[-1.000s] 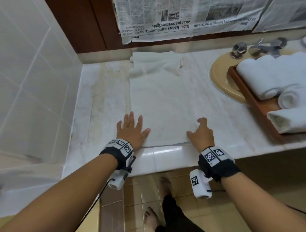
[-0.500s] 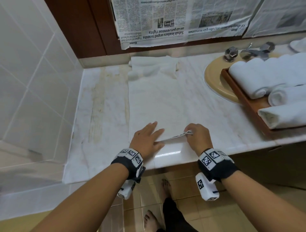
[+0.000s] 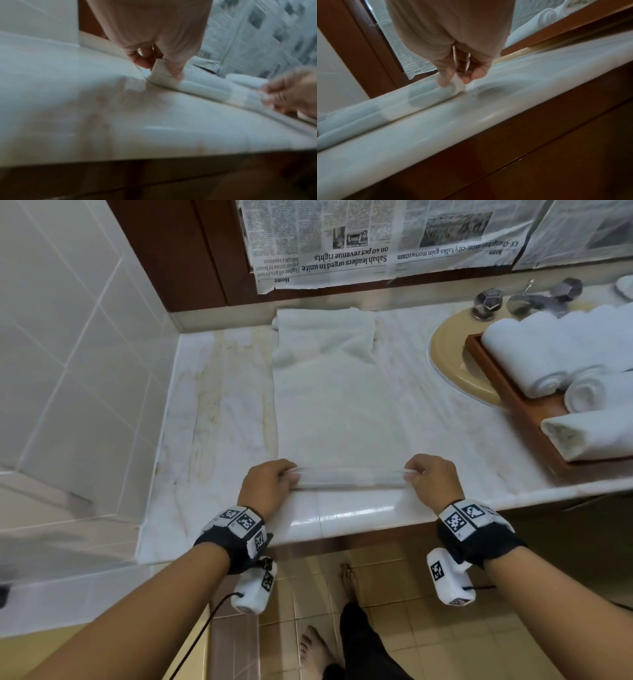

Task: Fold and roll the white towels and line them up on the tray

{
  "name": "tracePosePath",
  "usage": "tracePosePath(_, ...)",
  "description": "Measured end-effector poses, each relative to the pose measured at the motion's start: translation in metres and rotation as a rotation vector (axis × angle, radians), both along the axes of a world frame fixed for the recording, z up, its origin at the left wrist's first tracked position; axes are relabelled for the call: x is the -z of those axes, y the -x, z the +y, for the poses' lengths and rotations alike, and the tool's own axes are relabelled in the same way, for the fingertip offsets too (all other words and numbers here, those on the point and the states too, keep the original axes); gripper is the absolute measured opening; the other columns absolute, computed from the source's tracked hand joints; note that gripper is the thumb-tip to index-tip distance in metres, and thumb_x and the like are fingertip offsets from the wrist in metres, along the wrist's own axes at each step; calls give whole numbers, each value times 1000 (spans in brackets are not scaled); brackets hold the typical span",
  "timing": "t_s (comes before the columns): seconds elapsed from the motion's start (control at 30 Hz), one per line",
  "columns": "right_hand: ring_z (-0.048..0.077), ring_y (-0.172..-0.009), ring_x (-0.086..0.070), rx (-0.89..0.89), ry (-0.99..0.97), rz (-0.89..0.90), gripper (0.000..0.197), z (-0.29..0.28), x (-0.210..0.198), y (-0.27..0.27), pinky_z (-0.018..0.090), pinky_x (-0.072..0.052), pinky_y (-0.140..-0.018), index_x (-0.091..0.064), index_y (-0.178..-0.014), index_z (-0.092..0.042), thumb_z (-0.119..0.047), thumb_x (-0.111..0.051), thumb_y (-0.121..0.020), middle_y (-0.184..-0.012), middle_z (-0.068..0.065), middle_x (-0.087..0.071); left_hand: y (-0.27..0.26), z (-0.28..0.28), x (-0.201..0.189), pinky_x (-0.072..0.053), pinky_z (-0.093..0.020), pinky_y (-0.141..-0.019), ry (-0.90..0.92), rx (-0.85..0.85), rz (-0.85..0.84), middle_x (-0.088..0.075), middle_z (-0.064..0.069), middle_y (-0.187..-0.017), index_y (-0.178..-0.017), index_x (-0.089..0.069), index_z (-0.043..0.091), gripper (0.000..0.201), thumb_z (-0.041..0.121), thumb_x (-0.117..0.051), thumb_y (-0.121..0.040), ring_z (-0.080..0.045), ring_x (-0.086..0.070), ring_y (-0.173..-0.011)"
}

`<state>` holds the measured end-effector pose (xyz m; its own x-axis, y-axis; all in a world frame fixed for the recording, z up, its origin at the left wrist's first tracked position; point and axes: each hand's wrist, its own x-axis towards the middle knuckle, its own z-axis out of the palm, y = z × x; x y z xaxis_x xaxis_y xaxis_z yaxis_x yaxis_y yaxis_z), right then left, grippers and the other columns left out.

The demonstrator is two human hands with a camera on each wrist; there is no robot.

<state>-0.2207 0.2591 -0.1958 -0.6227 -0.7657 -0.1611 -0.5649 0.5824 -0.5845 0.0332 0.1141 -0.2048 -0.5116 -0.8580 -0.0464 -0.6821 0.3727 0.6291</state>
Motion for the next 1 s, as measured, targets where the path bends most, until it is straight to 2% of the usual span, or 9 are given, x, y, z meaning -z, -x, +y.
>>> tracePosePath(0.13, 27, -85, -55, 98, -1, 19, 15, -14, 2, -8, 27, -40, -68, -55, -86, -12, 3, -52, -84, -86, 7, -54, 7, -4, -1, -46, -30, -86, -55, -108, -8, -60, 1, -95, -103, -70, 21, 16, 19, -66, -87, -18, -59, -93)
tracePosePath(0.27, 25, -101, -44, -132, -24, 261, 17, -11, 6, -14, 30, -35, -82, -67, -87, -10, 4, -58, -83, -98, 4, -52, 2, -2, 6, -49, -31, -76, 144, 82, -81, -56, 3, -104, -99, -73, 21, 14, 16, -64, -89, -18, -58, -82)
tracePosePath(0.37, 30, -95, -52, -297, 31, 408, 10, 2, 13, -12, 35, -28, -78, -73, -84, -11, -4, -68, -77, -94, 3, -64, -6, 2, 6, -55, -35, -67, 329, 253, -144, -66, 1, -108, -91, -77, 17, 10, 16, -67, -87, -25, -64, -89)
tracePosePath(0.53, 29, -86, -58, -542, 5, 478, 30, 8, 11, 3, 42, -42, -73, -71, -85, -13, -17, -82, -58, -89, 1, -63, -18, 0, 6, -58, -39, -74, 372, 463, -209, -72, -6, -103, -89, -78, 12, 42, 43, -53, -78, -27, -70, -89)
tracePosePath(0.63, 30, -83, -61, -624, -40, 478, 24, 1, 3, 6, 39, -45, -68, -71, -85, -10, -9, -80, -63, -87, 4, -64, -16, -5, -1, -55, -36, -66, 388, 483, -236, -72, -3, -91, -84, -77, 12, 17, 26, -70, -75, -27, -69, -80)
tracePosePath(0.73, 20, -91, -54, -489, -93, 271, 15, -10, -11, 10, 28, -44, -77, -71, -97, -7, -14, -65, -84, -97, 4, -62, -8, -11, -11, -47, -33, -66, 365, 432, -309, -70, 2, -77, -77, -75, 17, 33, 38, -49, -79, -24, -66, -72)
tracePosePath(0.8, 14, -82, -53, -324, -166, 88, 16, -22, -17, 14, 21, -41, -68, -71, -93, -6, -19, -66, -86, -91, 2, -61, -2, -13, -21, -46, -35, -74, 204, 288, -285, -69, 2, -83, -87, -75, 20, 45, 49, -40, -83, -22, -63, -78)
tracePosePath(0.9, 15, -65, -52, -116, -254, -102, 24, -42, -17, 19, 21, -40, -56, -67, -74, 1, -22, -70, -81, -71, 4, -56, 6, -20, -26, -46, -30, -81, -114, 51, -222, -68, 3, -91, -96, -75, 20, 28, 41, -58, -90, -18, -61, -91)
tracePosePath(1.0, 19, -68, -55, 2, -296, -123, 22, -51, -17, 17, 23, -43, -55, -57, -73, -5, -23, -68, -80, -74, 5, -55, 16, -31, -20, -47, -28, -76, -119, -98, -295, -69, 0, -91, -91, -74, 19, 26, 43, -65, -86, -21, -63, -91)
